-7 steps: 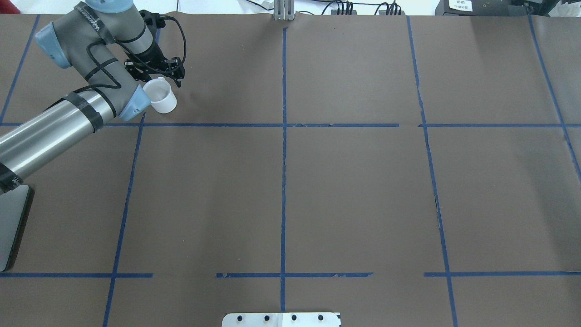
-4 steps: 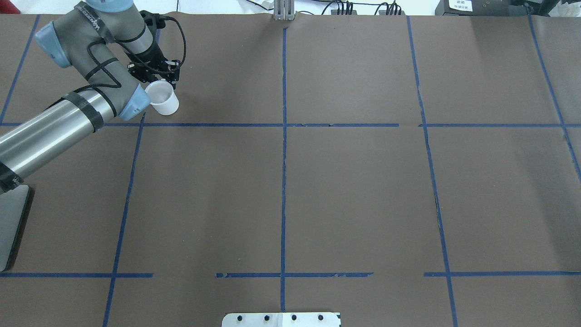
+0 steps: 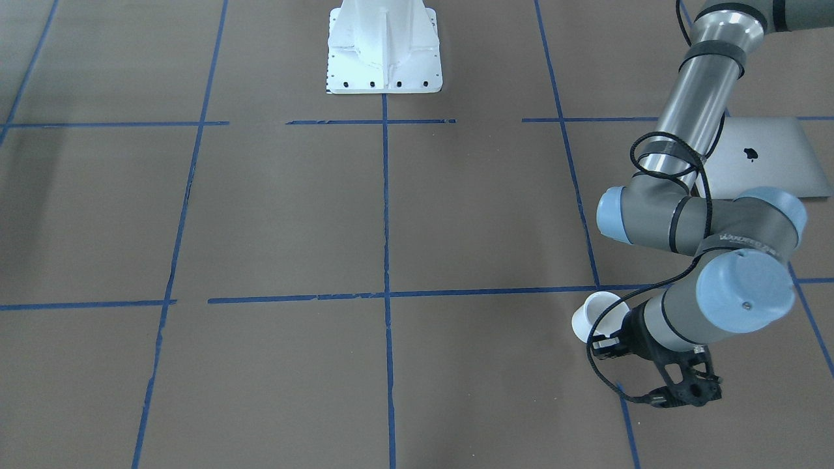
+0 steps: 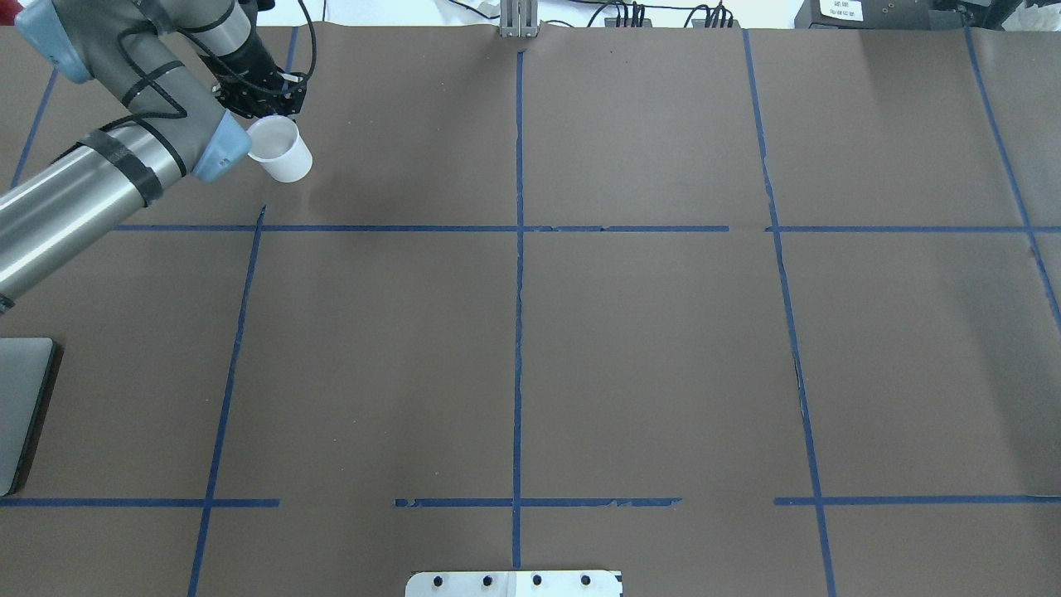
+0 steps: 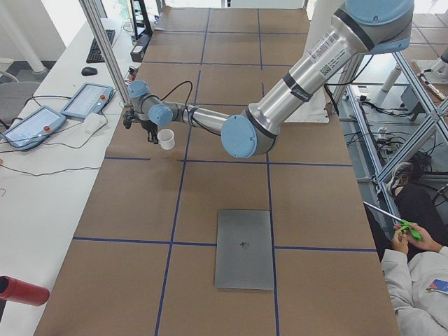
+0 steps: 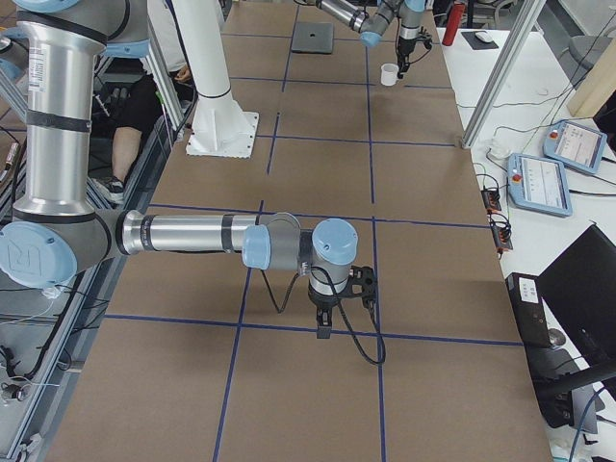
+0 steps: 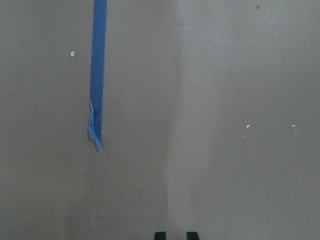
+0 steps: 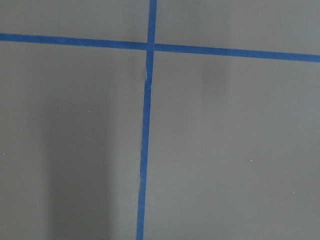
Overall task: Place cup on laptop
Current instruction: 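Lift the mug with the left gripper and carry it toward the silver laptop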
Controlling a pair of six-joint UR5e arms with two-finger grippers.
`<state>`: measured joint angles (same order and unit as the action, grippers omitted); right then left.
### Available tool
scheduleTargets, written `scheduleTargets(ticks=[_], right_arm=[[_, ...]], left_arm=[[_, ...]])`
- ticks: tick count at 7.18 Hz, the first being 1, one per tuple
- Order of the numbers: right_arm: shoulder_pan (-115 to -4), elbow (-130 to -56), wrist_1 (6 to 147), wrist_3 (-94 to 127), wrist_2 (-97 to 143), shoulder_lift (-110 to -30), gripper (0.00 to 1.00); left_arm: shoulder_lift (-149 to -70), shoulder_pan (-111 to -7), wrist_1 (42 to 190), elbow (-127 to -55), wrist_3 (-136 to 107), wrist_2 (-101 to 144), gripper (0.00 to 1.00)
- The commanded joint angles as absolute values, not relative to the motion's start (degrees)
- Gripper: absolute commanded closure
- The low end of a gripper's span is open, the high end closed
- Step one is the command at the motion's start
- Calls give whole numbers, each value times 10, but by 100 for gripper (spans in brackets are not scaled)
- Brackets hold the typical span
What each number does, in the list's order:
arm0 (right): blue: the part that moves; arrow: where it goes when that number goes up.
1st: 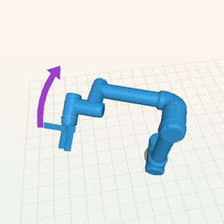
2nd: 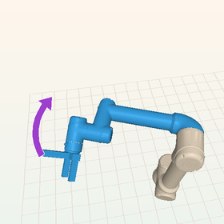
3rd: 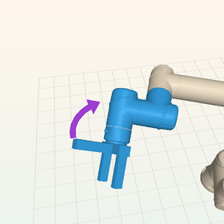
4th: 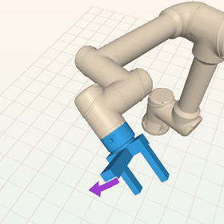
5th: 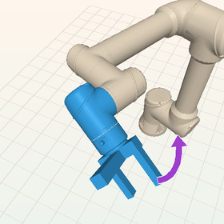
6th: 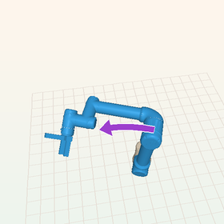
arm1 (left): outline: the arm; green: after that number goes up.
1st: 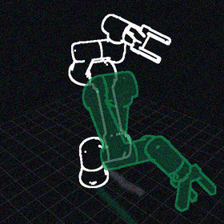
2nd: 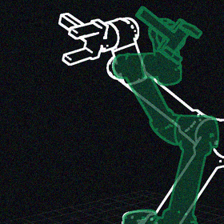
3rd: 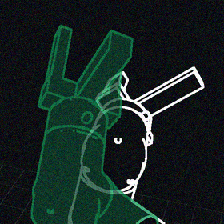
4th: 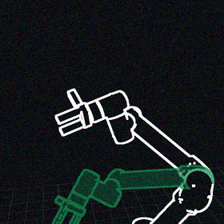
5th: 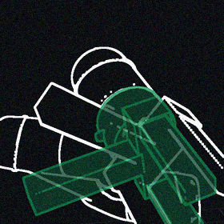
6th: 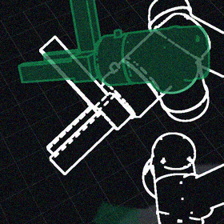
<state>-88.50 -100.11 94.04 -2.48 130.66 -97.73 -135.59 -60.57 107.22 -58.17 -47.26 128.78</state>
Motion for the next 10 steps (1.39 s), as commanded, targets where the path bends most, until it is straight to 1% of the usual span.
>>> scheduleTargets(ticks=[1,2,3,4,6,8,9,10], right_arm=[[-885,-1001,940,-25,1306,-977,0],[-885,-1001,940,-25,1307,-977,0],[-885,-1001,940,-25,1307,-977,0],[-885,-1001,940,-25,1307,-977,0],[-885,-1001,940,-25,1306,-977,0],[-885,-1001,940,-25,1307,-977,0],[-885,-1001,940,-25,1307,-977,0],[-885,-1001,940,-25,1307,-977,0]], left_arm=[[-1286,-643,948,-722,-391,1289,100],[-1247,-666,882,-804,-345,1288,100],[-1190,-685,836,-888,-290,1288,100],[-1126,-704,809,-949,-222,1288,100],[-994,-742,808,-1010,-103,1290,100],[-887,-764,834,-1053,-72,1291,100],[-833,-763,896,-1052,-76,1292,100],[-798,-763,962,-1038,-83,1295,100]])
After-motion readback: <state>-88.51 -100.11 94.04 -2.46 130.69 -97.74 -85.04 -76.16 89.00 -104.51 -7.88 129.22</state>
